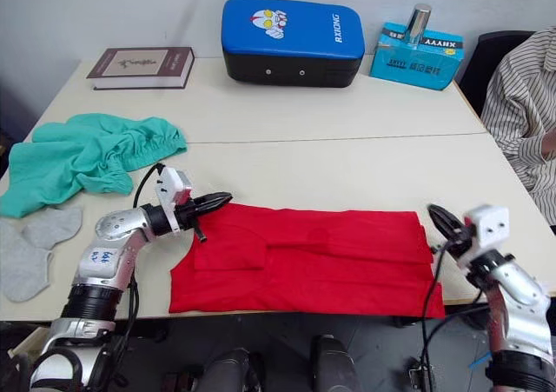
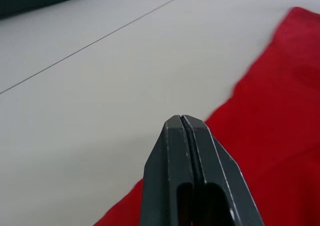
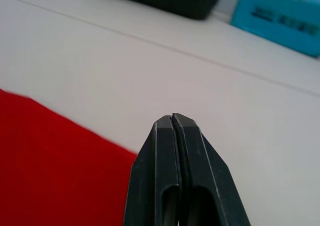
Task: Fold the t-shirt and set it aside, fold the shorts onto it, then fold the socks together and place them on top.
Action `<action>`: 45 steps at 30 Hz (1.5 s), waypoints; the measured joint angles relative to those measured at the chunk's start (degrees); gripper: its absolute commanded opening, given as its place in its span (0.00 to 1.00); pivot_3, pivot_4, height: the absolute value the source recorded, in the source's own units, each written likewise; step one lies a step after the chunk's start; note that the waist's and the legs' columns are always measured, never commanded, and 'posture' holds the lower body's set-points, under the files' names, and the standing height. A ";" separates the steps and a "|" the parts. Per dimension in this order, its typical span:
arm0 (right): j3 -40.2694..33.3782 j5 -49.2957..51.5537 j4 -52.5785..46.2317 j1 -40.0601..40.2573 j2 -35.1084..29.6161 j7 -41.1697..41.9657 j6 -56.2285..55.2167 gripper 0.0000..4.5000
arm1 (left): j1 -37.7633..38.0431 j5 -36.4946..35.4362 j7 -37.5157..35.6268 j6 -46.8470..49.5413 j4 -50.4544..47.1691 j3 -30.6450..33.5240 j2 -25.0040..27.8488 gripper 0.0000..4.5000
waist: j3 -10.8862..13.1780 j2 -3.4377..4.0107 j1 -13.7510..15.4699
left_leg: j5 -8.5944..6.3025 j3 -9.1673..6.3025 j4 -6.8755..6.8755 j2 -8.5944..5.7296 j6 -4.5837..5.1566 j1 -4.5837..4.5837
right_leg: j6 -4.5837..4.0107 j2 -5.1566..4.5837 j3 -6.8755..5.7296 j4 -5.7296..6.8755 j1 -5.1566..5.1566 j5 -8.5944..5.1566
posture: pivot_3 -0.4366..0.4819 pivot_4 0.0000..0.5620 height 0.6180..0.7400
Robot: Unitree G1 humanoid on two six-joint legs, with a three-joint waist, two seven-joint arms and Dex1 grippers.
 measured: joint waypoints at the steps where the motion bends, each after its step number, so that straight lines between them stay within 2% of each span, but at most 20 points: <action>1: 2.25 -0.62 -2.14 0.05 1.61 -0.69 0.88 0.01 | 0.59 0.32 -0.25 0.07 -1.00 -1.21 -0.20 0.00 | 0.00 0.00 0.08 | 0.00 0.00 -0.01 0.00 -0.01 -0.02 | 0.00 0.00 0.00 0.00 -0.01 0.00 | 0.48 0.27 1.00; 5: 12.71 -5.52 -7.02 2.23 7.58 -3.02 3.00 0.01 | 3.61 2.68 3.03 2.00 -3.00 -4.81 -3.19 0.00 | 0.00 0.00 0.73 | 0.01 -0.03 0.01 -0.09 0.08 -0.19 | 0.00 -0.07 -0.03 0.03 -0.09 0.00 | 0.48 0.27 1.00; 8: 15.61 -8.39 -6.62 3.38 9.15 -4.73 3.04 0.01 | 5.34 4.38 5.50 2.82 -4.24 -5.94 -3.86 0.00 | 0.00 0.00 0.86 | -0.01 0.02 0.01 -0.19 0.20 -0.18 | 0.03 -0.17 -0.02 -0.05 -0.11 0.02 | 0.48 0.27 1.00; 13: 12.24 -8.65 -3.26 4.07 7.84 -6.18 1.15 0.01 | 8.74 5.66 6.87 -0.39 -5.48 -4.91 -2.52 0.00 | -0.04 0.02 0.72 | 0.00 0.01 -0.07 -0.19 0.19 -0.05 | 0.01 -0.22 0.03 -0.07 -0.08 0.00 | 0.48 0.27 1.00; 17: 4.14 -6.73 2.02 6.31 2.95 -5.21 -2.20 0.01 | 9.80 4.27 5.72 -4.10 -2.93 -2.22 -1.19 0.00 | -0.05 0.00 0.91 | 0.00 -0.01 -0.08 -0.20 0.21 -0.04 | 0.01 -0.25 0.01 -0.09 -0.04 0.00 | 0.48 0.27 1.00; 18: 2.61 -4.84 2.45 6.92 1.84 -3.84 -1.17 0.00 | 9.79 3.71 5.10 -4.90 -2.12 -1.56 -1.12 0.04 | -0.05 0.01 0.89 | -0.01 -0.01 -0.09 -0.20 0.22 -0.03 | 0.00 -0.24 0.01 -0.09 -0.06 0.00 | 0.48 0.27 1.00; 21: -0.32 2.00 1.85 7.74 -2.76 3.04 3.98 0.14 | 9.72 0.87 1.24 -6.86 -0.58 -0.08 -0.87 0.20 | -0.03 0.03 0.54 | 0.01 -0.01 -0.12 -0.18 0.24 -0.05 | 0.00 -0.24 0.01 -0.08 -0.07 0.00 | 0.48 0.27 1.00; 25: -2.06 6.23 3.67 5.73 -13.38 12.98 11.00 0.43 | 9.71 -5.22 -7.66 -7.45 -2.38 0.63 1.53 0.46 | -0.01 0.03 0.00 | 0.01 -0.01 -0.13 -0.17 0.25 -0.06 | 0.00 -0.23 0.00 -0.09 -0.08 0.00 | 0.48 0.27 1.00; 27: -2.25 6.04 8.81 1.50 -20.04 17.96 13.66 0.58 | 10.03 -8.86 -13.83 -7.67 -6.67 1.12 4.54 0.60 | 0.01 0.04 -0.08 | 0.02 -0.01 -0.14 -0.16 0.25 -0.05 | -0.02 -0.22 0.00 -0.09 -0.10 -0.01 | 0.48 0.27 1.00; 30: 0.49 3.65 15.72 -6.26 -26.29 23.81 17.36 0.80 | 9.93 -13.91 -16.49 -5.11 -14.23 2.25 6.39 0.81 | 0.01 0.05 -0.01 | 0.02 -0.02 -0.14 -0.13 0.23 -0.05 | -0.05 -0.21 -0.02 -0.11 -0.09 -0.03 | 0.48 0.27 1.00; 32: 4.49 0.64 20.66 -11.20 -27.66 26.83 18.83 0.97 | 9.96 -16.05 -16.56 -2.82 -18.15 2.26 6.86 0.96 | 0.01 0.04 0.00 | 0.02 -0.02 -0.10 -0.12 0.22 -0.08 | -0.05 -0.17 -0.02 -0.14 -0.08 -0.03 | 0.48 0.27 1.00; 33: 6.14 -0.53 22.74 -12.94 -27.73 27.91 19.12 1.00 | 10.04 -16.62 -16.51 -2.17 -19.54 2.22 6.86 1.00 | 0.02 0.05 0.04 | 0.03 -0.02 -0.11 -0.14 0.22 -0.09 | -0.05 -0.18 -0.02 -0.15 -0.08 -0.03 | 0.48 0.27 1.00; 39: 15.09 -6.58 31.99 -21.75 -25.75 34.48 21.80 1.00 | 11.43 -18.34 -14.44 2.02 -23.55 1.60 6.32 1.00 | 0.05 0.09 0.05 | 0.04 -0.01 -0.06 -0.15 0.21 -0.15 | -0.04 -0.15 -0.02 -0.16 -0.10 -0.02 | 0.48 0.27 1.00; 42: 17.03 -8.35 33.65 -25.56 -24.89 35.73 24.62 0.86 | 11.84 -18.34 -13.02 3.15 -24.86 1.42 5.69 1.00 | 0.05 0.09 -0.14 | 0.04 0.00 -0.04 -0.13 0.18 -0.12 | -0.04 -0.13 0.00 -0.15 -0.09 -0.02 | 0.48 0.27 1.00; 45: 18.27 -9.50 33.16 -26.73 -24.45 36.89 26.93 0.64 | 12.25 -18.33 -11.61 4.04 -26.03 1.39 5.33 1.00 | 0.04 0.09 -0.04 | 0.04 -0.02 -0.04 -0.04 0.08 -0.11 | -0.06 -0.04 -0.02 -0.15 -0.09 -0.03 | 0.48 0.27 1.00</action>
